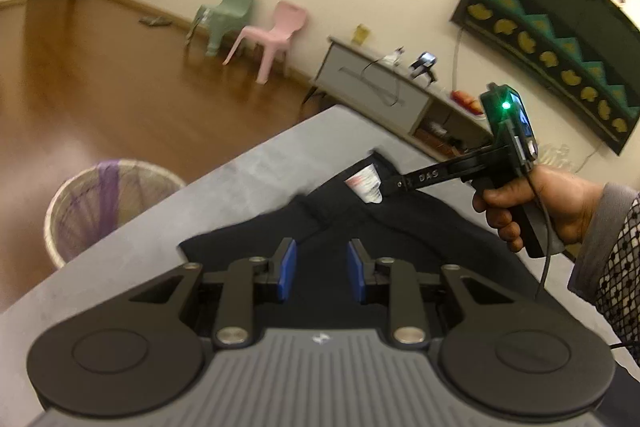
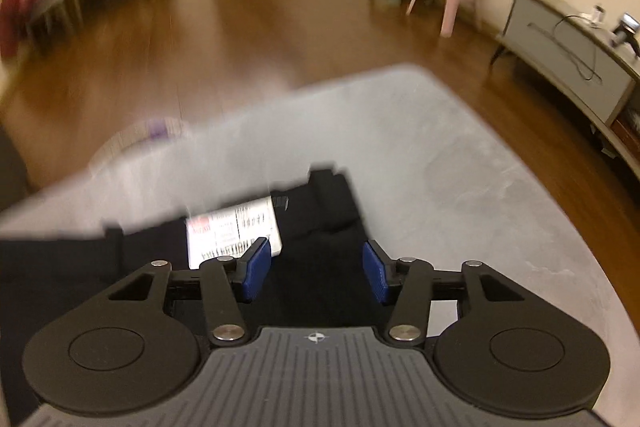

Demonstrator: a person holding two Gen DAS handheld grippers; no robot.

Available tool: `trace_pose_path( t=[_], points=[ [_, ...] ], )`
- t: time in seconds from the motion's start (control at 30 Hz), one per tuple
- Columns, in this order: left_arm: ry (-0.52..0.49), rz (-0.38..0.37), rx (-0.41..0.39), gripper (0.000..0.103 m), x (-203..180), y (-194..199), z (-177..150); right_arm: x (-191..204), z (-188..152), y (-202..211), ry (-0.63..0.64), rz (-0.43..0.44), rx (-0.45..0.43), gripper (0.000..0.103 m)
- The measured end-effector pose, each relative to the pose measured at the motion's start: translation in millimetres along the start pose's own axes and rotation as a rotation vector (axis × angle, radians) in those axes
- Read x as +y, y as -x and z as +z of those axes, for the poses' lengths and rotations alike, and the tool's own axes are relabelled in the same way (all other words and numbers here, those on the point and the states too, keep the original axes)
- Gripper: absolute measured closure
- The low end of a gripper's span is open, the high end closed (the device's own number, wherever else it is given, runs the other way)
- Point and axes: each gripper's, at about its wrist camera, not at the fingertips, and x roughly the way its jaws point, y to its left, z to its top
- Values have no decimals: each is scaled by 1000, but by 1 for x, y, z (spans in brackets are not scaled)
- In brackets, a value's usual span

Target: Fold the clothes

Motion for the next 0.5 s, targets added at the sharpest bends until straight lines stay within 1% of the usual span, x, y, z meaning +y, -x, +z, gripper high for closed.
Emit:
trace_pose_path(
  t=[0.03,0.07,0.13,0.2,0.27,0.3,0.33,0.37,0.5],
  points=[
    [14,2,17,76,3,-4,-1,4,4,-3,-1,18,2,70],
    [26,5,29,76,6,-7,-1,8,9,-5,-11,47,0,71],
    [46,17,46,76,12,-12,-1,20,15,-10,7,63,-11,71],
    [58,40,40,76,18,-12,1,28,19,-12,17,60,-19,71],
    [73,63,27,76,25,-10,4,22,19,3,-55,66,-73,70],
    [83,71,23,76,28,-9,5,18,19,11,-96,70,-104,67],
    [88,70,25,76,31,-9,5,16,7,26,-126,54,-124,60],
    [90,65,31,75,32,-9,6,14,-7,43,-152,30,-140,59],
    [86,48,97,73,31,-23,4,8,-67,113,-256,-66,-204,58]
  ],
)
